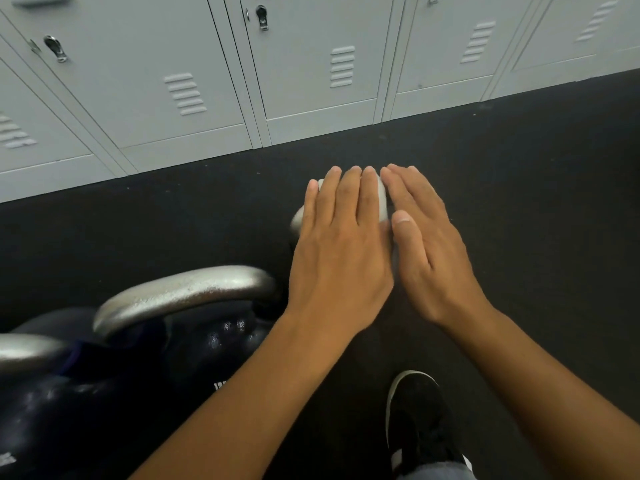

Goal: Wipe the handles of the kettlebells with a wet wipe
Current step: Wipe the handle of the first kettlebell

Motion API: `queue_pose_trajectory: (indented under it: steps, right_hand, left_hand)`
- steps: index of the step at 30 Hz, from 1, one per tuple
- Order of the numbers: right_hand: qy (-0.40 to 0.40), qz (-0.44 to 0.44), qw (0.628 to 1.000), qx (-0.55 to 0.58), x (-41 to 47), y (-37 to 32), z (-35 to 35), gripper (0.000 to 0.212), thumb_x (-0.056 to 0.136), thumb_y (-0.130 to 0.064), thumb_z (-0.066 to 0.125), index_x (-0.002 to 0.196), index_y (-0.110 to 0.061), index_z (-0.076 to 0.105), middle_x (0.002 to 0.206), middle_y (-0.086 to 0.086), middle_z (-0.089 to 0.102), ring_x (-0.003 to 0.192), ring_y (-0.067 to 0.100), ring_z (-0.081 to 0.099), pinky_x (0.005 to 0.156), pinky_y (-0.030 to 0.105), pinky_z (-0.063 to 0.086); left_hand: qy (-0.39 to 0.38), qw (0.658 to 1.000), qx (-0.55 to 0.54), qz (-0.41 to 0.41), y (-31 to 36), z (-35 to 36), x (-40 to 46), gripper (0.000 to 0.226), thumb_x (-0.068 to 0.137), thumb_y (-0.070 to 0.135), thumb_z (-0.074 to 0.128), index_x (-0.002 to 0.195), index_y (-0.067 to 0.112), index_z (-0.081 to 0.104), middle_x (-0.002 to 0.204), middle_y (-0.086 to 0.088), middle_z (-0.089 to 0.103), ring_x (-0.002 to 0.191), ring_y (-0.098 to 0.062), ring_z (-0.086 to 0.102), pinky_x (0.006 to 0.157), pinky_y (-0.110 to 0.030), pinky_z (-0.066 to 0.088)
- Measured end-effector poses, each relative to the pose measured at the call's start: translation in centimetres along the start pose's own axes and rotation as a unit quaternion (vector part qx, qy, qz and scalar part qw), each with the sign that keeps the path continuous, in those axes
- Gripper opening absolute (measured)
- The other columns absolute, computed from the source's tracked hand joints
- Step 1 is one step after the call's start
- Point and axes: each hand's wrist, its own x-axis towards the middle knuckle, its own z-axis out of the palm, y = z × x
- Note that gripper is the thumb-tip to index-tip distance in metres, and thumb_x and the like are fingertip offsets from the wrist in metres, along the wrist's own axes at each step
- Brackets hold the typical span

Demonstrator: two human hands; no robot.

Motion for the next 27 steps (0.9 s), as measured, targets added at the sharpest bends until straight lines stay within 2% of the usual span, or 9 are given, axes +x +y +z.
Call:
queue_pose_trajectory:
  steps: [6,9,12,15,19,27]
  right_hand:
    - [-0.002,0.012,1.0,0.006,-0.2,0.1,-0.1,0.062,0.107,-0.037,0.017,0.163,-0.015,0.031,0.171,-0.006,0.026,0.159,0.0,0.009,0.124,0.011,0.007]
    - [0.003,0.008,1.0,0.001,-0.1,0.2,0.0,0.061,0.107,-0.035,0.017,0.163,-0.015,0.032,0.17,-0.006,0.026,0.159,0.002,0.009,0.123,0.011,0.006]
    - [-0.002,0.013,1.0,0.002,-0.1,0.1,0.1,0.061,0.107,-0.036,0.018,0.163,-0.015,0.032,0.171,-0.004,0.026,0.159,0.003,0.009,0.124,0.011,0.006]
    - [-0.009,0.022,1.0,0.009,0.1,-0.3,-0.1,0.063,0.106,-0.04,0.017,0.163,-0.016,0.032,0.171,-0.007,0.025,0.159,0.002,0.008,0.125,0.013,0.006]
    - [-0.017,-0.021,1.0,-0.01,0.3,-0.7,-0.2,0.056,0.108,-0.038,0.021,0.16,-0.022,0.034,0.164,-0.016,0.026,0.16,0.004,0.009,0.128,0.019,0.008]
    - [-0.009,-0.027,0.999,-0.021,0.5,-0.3,-0.4,0.059,0.108,-0.037,0.022,0.158,-0.016,0.043,0.166,-0.007,0.037,0.159,0.005,0.017,0.129,0.027,0.016]
  left_hand:
    - [0.009,0.995,-0.063,-0.08,-0.2,-0.2,-0.6,0.056,0.107,0.037,0.024,0.156,0.012,0.029,0.154,-0.007,0.038,0.147,-0.026,0.033,0.129,-0.048,0.015]
    - [0.017,0.991,-0.099,-0.084,-0.4,-0.2,-2.0,0.059,0.107,0.034,0.021,0.161,0.01,0.021,0.163,-0.008,0.028,0.156,-0.028,0.02,0.129,-0.049,0.014]
    - [0.026,0.994,-0.094,-0.054,0.0,0.2,-2.2,0.06,0.108,0.032,0.022,0.163,0.008,0.017,0.168,-0.011,0.022,0.159,-0.03,0.011,0.13,-0.047,0.011]
    - [0.021,0.997,-0.063,-0.029,-0.1,0.5,-1.2,0.059,0.109,0.034,0.025,0.162,0.008,0.022,0.167,-0.012,0.026,0.158,-0.031,0.014,0.13,-0.048,0.011]
    - [0.009,0.998,-0.043,-0.044,-0.4,0.6,-0.9,0.06,0.108,0.037,0.02,0.161,0.009,0.023,0.165,-0.01,0.029,0.157,-0.029,0.018,0.129,-0.049,0.011]
    - [0.038,0.99,-0.11,-0.084,-0.3,0.6,-2.8,0.06,0.108,0.031,0.022,0.164,0.011,0.014,0.17,-0.009,0.018,0.16,-0.029,0.008,0.13,-0.047,0.011]
